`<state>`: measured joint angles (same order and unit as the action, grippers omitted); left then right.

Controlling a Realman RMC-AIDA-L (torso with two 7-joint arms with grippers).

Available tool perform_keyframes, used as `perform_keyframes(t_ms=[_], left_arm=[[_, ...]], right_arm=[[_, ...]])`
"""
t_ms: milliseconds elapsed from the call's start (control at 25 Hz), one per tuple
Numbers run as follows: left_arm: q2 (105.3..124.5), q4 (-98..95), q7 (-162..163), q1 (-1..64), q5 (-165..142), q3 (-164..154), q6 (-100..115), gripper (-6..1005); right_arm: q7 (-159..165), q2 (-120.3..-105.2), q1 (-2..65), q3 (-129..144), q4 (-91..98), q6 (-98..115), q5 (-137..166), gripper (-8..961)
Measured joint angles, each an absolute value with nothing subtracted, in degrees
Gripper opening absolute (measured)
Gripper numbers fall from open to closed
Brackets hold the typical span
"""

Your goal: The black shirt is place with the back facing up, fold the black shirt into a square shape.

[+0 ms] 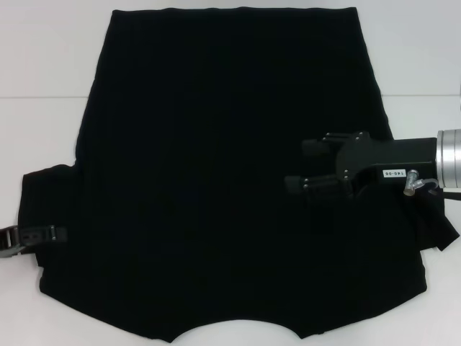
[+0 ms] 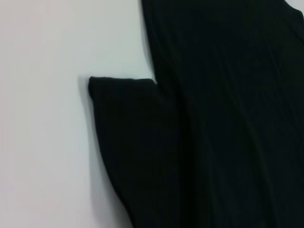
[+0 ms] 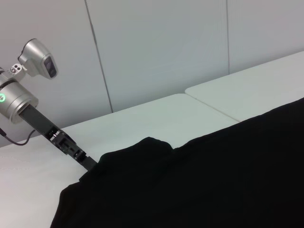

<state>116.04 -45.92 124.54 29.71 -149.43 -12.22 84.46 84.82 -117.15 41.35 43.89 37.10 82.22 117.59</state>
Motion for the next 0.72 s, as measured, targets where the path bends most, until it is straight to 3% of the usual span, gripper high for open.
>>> perform_keyframes(t_ms=[440, 720], left_arm=[[115.89, -45.22, 125.24, 30.83, -149.21, -12.77, 81.18, 769], [115.87, -44.91, 125.62, 31.27, -149.21, -13.57, 79.54, 609]], right_arm=[[84.82, -117.16, 41.57, 43.67, 37.09, 81.99, 117.60, 925], [84.82, -117.16, 41.57, 43.67, 37.09, 81.99, 117.59, 925]])
